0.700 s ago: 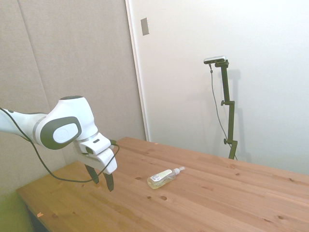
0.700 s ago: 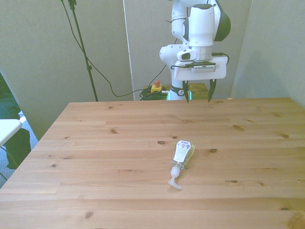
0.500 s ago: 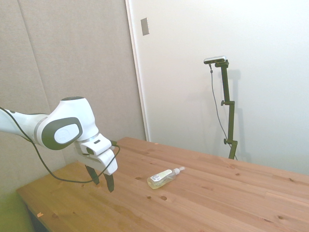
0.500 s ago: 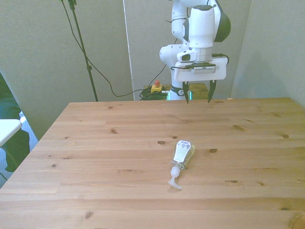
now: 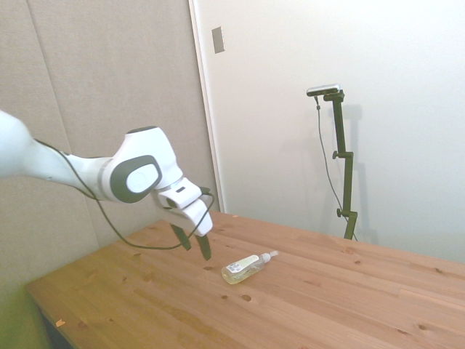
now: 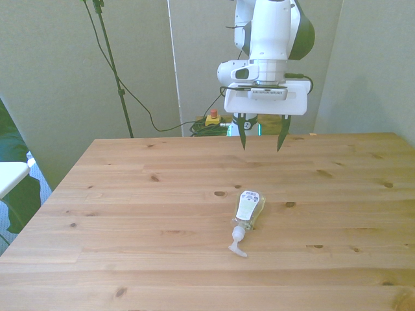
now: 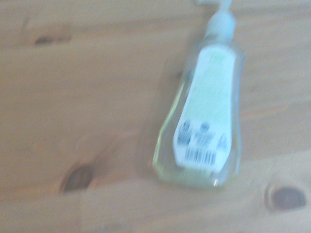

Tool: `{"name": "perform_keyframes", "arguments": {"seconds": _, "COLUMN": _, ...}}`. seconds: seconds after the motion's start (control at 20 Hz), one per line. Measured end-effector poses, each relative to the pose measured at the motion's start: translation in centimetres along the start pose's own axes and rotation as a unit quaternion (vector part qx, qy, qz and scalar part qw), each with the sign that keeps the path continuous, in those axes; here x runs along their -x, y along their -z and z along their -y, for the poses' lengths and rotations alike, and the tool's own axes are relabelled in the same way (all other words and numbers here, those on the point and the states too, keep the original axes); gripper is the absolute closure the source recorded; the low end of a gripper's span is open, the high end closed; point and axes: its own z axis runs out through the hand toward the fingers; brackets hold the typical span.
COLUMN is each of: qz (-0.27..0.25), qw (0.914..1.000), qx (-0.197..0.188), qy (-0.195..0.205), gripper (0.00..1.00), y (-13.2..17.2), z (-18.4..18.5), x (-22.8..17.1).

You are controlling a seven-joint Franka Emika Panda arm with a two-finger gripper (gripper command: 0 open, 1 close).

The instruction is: Stand the sanitizer

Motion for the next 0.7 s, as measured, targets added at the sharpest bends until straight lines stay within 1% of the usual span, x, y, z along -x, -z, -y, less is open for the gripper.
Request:
{"name": "perform_keyframes", "arguments": {"seconds": 0.2, "qz": -0.023, "qw": 0.9987, "qx": 0.002, "qy": -0.045, "gripper": 0.0, "y": -3.6, "z": 3.1, "x": -6.6}}
{"name": "perform_keyframes", "arguments": {"seconds": 0.35, "qz": -0.035, "qw": 0.9973, "qx": 0.002, "qy": -0.065, "gripper": 0.0, "y": -6.0, "z": 4.9, "x": -10.3}}
{"name": "perform_keyframes", "arguments": {"seconds": 0.55, "qz": -0.044, "qw": 0.9965, "qx": -0.003, "qy": -0.072, "gripper": 0.0, "y": -8.8, "z": 7.5, "x": -12.3}}
{"name": "perform_keyframes", "arguments": {"seconds": 0.7, "qz": -0.04, "qw": 0.9962, "qx": 0.0, "qy": -0.077, "gripper": 0.0, "y": -11.0, "z": 8.4, "x": -13.0}}
